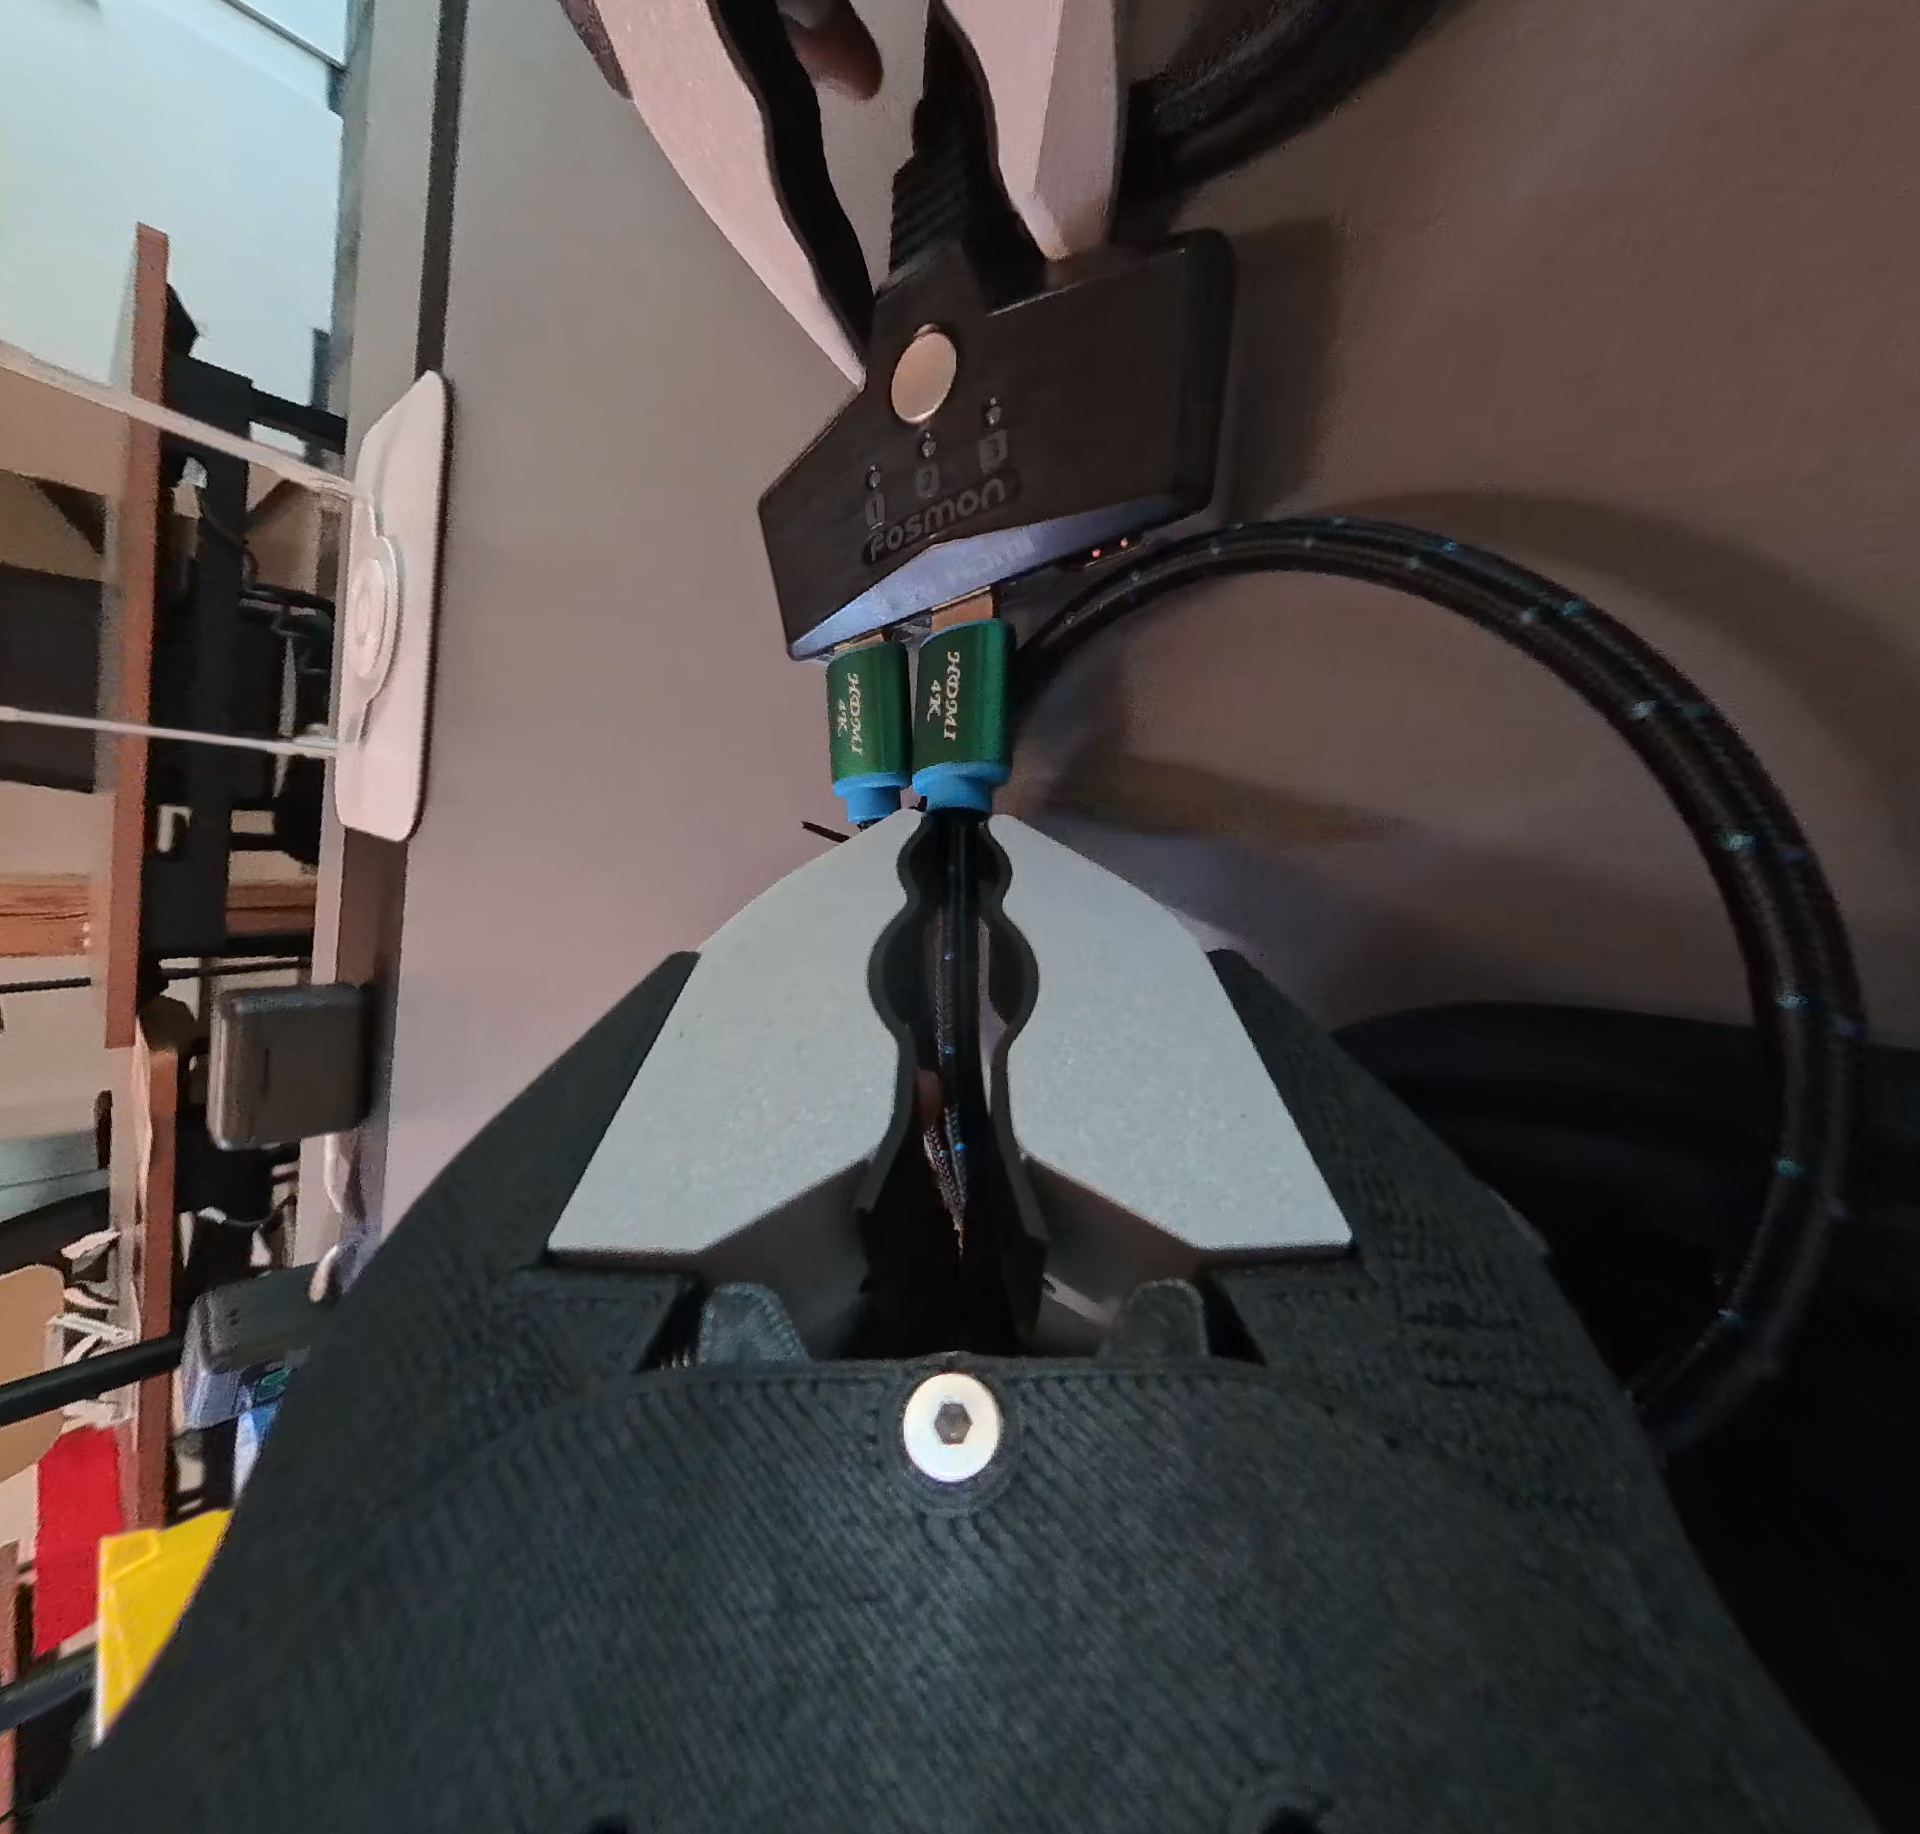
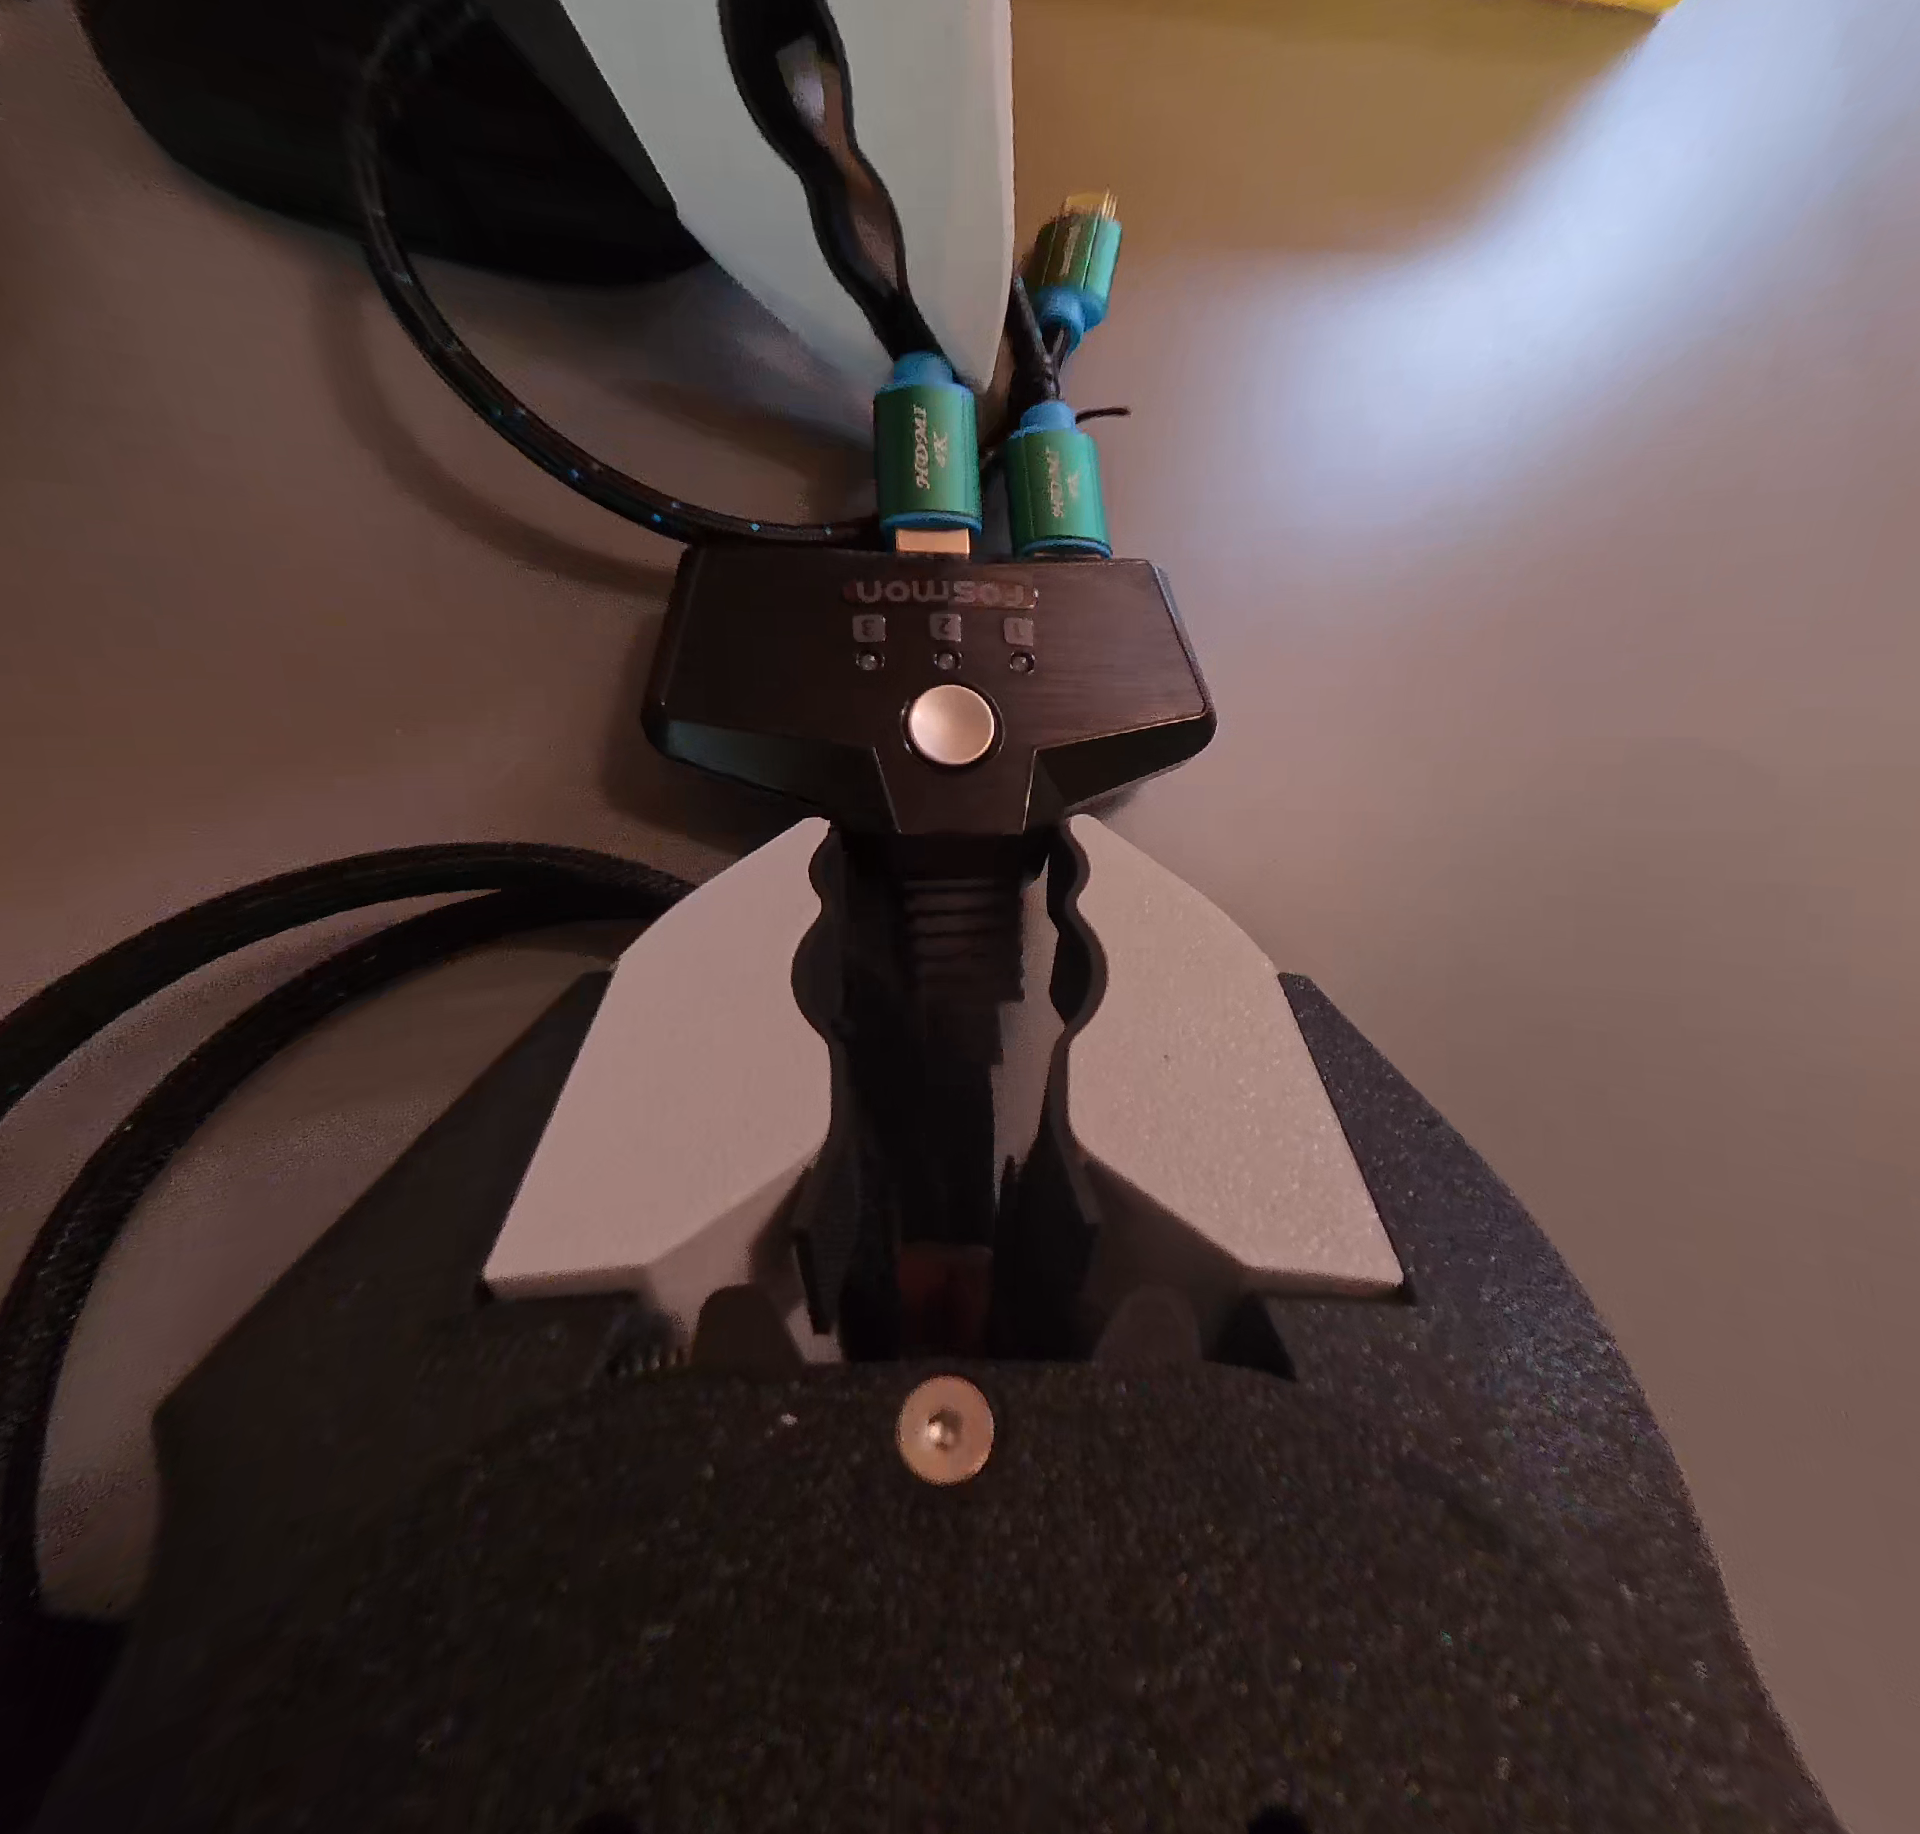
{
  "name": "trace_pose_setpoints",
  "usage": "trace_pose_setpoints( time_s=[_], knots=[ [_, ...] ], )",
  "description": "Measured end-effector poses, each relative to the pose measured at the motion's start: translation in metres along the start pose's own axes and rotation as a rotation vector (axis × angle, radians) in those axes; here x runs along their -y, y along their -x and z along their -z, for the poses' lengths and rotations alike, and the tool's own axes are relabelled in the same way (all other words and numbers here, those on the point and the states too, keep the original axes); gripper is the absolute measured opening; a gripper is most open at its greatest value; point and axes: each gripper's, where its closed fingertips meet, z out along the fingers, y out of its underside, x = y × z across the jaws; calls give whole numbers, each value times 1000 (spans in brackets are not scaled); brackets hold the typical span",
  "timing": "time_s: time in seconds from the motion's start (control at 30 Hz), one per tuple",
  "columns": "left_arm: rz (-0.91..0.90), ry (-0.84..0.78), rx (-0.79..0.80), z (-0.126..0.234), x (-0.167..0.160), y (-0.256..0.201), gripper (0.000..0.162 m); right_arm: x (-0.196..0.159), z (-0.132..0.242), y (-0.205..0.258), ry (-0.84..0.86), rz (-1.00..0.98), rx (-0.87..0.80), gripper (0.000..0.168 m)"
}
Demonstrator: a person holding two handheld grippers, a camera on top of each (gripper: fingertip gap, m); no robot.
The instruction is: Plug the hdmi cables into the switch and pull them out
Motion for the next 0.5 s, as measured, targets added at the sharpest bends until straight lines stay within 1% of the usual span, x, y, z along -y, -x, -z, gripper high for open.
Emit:
trace_pose_setpoints(
  time_s=[0.13,0.23,0.37,0.5],
  knots=[
    [-24,66,-14,-5,-2,-2,5,-1,-2,1,27,-26,11,37],
    [-123,164,8,-6,-4,0,5,-2,-3,1,43,-43,13,37],
    [-104,162,7,-9,-5,3,5,-2,-2,0,59,-42,1,37],
    [-112,197,57,-12,-9,8,6,-4,-2,-4,67,-74,-25,38]
  ],
)
